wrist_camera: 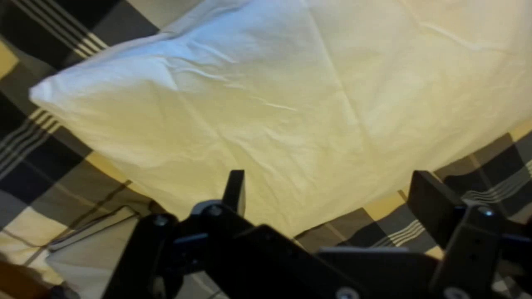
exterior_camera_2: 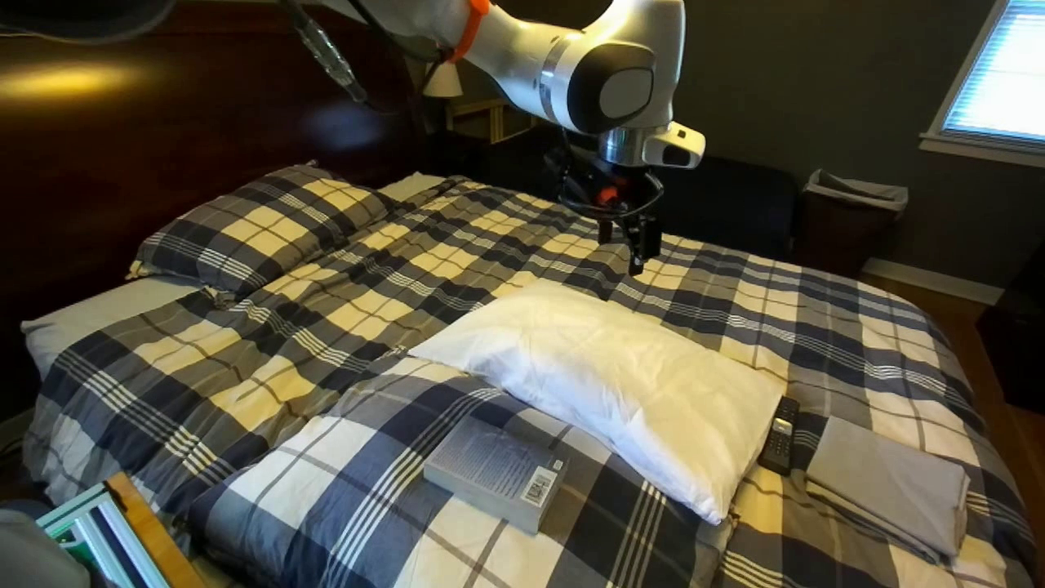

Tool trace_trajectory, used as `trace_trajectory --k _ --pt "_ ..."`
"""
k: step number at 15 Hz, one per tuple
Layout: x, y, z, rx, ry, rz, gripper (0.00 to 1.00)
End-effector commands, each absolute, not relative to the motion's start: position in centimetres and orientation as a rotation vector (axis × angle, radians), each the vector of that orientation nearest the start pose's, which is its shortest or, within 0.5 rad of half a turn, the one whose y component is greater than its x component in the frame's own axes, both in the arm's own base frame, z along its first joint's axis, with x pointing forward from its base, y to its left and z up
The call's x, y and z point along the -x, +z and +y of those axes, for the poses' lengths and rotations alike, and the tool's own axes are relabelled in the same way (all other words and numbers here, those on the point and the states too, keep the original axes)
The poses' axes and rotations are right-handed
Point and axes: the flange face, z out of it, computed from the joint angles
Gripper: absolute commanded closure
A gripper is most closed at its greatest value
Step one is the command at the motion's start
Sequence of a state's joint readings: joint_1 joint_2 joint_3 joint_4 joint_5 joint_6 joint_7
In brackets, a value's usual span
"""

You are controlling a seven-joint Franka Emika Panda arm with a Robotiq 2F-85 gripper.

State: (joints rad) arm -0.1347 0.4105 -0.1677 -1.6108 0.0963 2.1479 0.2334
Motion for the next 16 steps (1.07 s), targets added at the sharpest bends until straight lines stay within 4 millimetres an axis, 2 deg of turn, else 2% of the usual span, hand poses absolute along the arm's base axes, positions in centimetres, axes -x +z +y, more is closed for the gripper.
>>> trace_trajectory --k 1,5,9,10,11,16 --pt "-60.8 39.9 -19.1 3.142 -0.076 0.932 0.0" --pt "-56.9 37.5 -18.5 3.246 0.078 0.989 0.0" --pt "-53.8 34.2 -17.2 3.231 0.297 1.079 0.0" --pt "-55.8 35.1 -18.0 3.229 0.221 1.041 0.0" --pt "-55.4 34.6 -17.9 3.228 0.243 1.042 0.0" --pt "-55.8 35.1 -18.0 3.228 0.223 1.044 0.0"
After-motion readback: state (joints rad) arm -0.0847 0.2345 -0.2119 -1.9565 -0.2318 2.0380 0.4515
